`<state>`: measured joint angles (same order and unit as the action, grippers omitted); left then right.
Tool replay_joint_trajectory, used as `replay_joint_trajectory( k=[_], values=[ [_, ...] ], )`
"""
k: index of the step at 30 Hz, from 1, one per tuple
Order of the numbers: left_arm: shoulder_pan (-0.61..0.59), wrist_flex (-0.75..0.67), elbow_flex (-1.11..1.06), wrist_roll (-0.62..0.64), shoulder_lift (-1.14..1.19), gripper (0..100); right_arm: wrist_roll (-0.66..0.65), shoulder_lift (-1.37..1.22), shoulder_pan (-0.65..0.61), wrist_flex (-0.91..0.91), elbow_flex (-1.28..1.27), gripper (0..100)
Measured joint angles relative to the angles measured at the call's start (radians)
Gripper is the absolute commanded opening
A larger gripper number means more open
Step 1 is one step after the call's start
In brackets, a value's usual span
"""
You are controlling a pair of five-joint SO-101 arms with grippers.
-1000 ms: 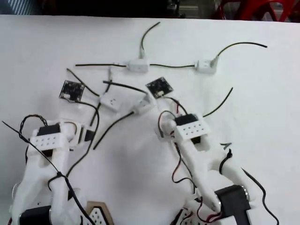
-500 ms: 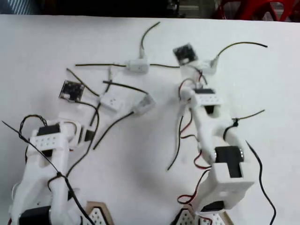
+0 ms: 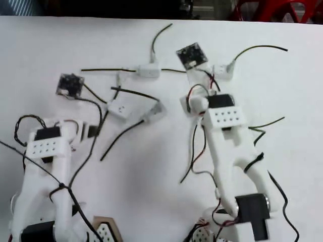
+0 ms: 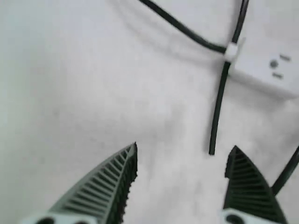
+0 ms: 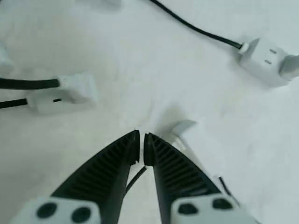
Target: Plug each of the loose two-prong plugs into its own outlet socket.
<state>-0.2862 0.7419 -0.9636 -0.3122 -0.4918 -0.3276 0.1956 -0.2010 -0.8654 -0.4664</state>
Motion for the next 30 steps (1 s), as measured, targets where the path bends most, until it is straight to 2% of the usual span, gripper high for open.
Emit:
replay_joint_trajectory(
  k=[4, 7, 10, 16, 21, 30],
  values=[
    [0.018, 0.000, 0.121, 0.069, 0.000, 38, 0.152, 0.074, -0.041, 0.003, -0.094, 1.9],
    [0.058, 0.000, 0.209, 0.084, 0.014, 36, 0.272, 0.081, -0.041, 0.074, -0.150, 1.9],
    [0.101, 0.000, 0.308, 0.084, 0.100, 36, 0.330, 0.081, -0.038, 0.172, -0.229, 1.9],
    [0.167, 0.000, 0.545, 0.084, 0.427, 36, 0.348, 0.081, -0.040, 0.367, -0.379, 1.9],
    [0.203, 0.008, 0.736, 0.084, 0.700, 36, 0.348, 0.081, -0.023, 0.443, -0.419, 1.9],
    [0.219, 0.275, 1.168, 0.029, 1.094, 28, 0.348, 0.081, -0.021, 0.454, -0.419, 1.9]
  ],
)
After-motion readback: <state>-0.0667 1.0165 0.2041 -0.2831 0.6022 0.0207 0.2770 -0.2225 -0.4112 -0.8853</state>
